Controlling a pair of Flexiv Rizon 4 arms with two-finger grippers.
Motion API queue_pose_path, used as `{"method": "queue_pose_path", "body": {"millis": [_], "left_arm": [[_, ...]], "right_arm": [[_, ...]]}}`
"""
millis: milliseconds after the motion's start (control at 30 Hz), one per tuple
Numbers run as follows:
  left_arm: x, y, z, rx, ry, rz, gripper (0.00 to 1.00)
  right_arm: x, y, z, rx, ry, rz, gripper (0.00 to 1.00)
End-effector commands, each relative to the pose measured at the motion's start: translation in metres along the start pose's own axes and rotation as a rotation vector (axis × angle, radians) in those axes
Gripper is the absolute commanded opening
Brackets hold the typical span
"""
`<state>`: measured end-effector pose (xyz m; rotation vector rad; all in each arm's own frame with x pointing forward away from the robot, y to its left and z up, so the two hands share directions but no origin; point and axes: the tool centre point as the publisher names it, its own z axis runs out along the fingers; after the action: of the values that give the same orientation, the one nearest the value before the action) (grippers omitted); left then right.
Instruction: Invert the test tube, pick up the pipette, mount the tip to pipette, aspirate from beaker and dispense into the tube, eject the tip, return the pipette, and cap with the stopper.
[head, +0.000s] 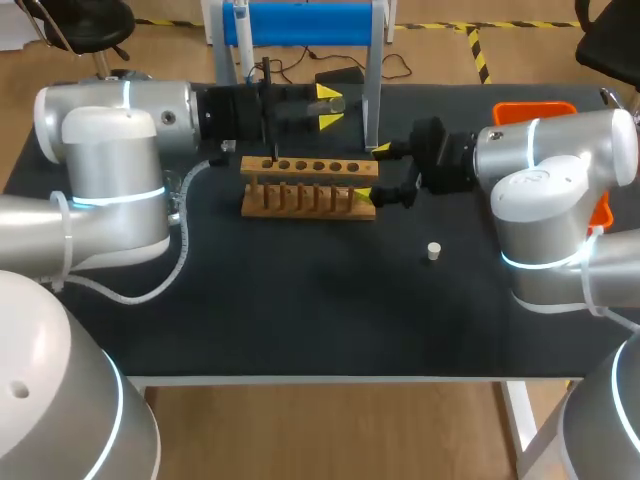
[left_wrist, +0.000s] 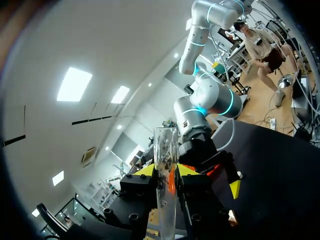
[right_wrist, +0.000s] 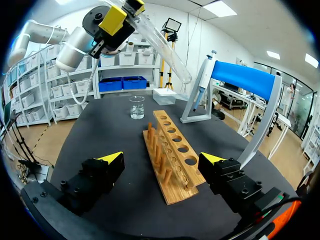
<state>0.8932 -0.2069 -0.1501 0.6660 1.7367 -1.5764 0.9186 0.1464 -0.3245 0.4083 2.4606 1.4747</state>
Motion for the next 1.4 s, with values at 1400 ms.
{"method": "queue_pose_path", "body": {"millis": [1400], "left_arm": [[-0.068, 0.011, -0.008, 0.029, -0.117, -0.736, 0.0]], "right_arm": [[0.0, 0.0, 0.0, 0.0, 0.0, 0.0, 1.0]]}}
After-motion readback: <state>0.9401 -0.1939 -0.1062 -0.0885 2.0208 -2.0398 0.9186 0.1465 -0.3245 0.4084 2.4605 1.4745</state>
